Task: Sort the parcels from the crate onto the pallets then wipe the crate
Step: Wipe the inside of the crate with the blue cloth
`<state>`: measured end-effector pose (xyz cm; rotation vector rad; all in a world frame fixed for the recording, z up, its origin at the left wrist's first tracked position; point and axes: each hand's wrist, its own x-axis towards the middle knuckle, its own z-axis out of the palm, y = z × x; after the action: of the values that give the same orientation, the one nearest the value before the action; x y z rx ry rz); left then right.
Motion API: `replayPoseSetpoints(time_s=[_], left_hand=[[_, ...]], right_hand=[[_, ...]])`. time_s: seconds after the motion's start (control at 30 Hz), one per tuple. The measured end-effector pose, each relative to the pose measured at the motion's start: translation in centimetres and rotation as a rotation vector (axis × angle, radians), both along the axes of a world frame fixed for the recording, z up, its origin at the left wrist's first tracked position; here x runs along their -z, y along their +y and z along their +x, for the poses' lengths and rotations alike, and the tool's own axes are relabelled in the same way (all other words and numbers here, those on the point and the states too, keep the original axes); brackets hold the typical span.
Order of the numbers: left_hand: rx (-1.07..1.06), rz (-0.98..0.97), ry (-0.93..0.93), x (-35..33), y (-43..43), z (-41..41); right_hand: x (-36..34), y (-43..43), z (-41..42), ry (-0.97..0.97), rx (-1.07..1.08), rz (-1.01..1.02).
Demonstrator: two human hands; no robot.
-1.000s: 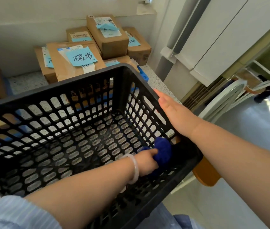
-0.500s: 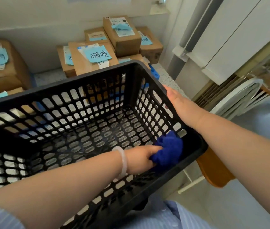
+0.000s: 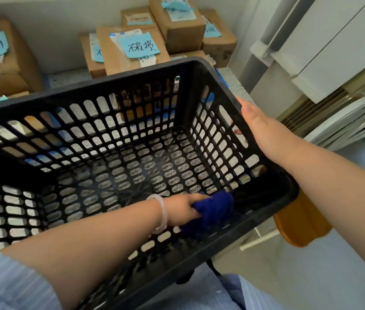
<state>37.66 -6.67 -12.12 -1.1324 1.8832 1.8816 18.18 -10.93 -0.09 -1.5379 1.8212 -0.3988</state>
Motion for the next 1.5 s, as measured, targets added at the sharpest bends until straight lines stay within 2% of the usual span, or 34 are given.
replayPoseSetpoints(time_s=[0.1,0.27,0.43,0.53,0.67,0.73,0.93,1.07,1.2,1.27,1.4,1.5], left_hand=[[-0.164,0.051,0.213,-2.4,0.2,-2.7],[-0.204,0.14,0.445,-6.6,1.0,-0.5],[-0.097,-0.004,0.571,-7.9,1.8,3.7],[-0.091,-0.057,0.461,-5.0,2.4,4.9],[0.087,-0.092,0.076,0.1,2.5,5.1],[0.092,-0.07,-0.006,0.7,2.0,4.3],[-0.185,0.138,0.206,-2.2,1.6,2.6],[-0.343,0.279,0.409,-5.4,2.4,4.6],[-0.245,0.327,0.526,-7.5,2.7,7.2],[-0.157,0.244,0.5,-7.5,2.7,8.6],[0.04,-0.038,0.242,-5.3,3.5,9.0],[0.016,-0.028,0.094,-2.9,3.9,7.4]], right_hand=[[0.3,-0.1,-0.2,-0.002,-0.003,-0.013],[0.6,-0.3,-0.5,0.024,-0.011,-0.013],[0.5,-0.2,-0.3,0.014,-0.007,-0.009],[0.4,-0.2,-0.4,0.023,-0.006,0.012],[0.5,-0.1,-0.4,0.044,-0.036,0.004],[0.7,-0.3,-0.5,0.06,-0.047,-0.002],[0.4,-0.1,-0.3,0.032,-0.017,0.005],[-0.4,0.4,0.3,0.1,-0.027,0.002],[-0.8,0.9,1.0,0.259,-0.107,-0.096],[-0.6,1.0,1.1,0.374,-0.176,-0.179],[0.3,1.1,1.1,0.666,-0.362,-0.251],[0.4,1.0,1.1,0.755,-0.445,-0.219]])
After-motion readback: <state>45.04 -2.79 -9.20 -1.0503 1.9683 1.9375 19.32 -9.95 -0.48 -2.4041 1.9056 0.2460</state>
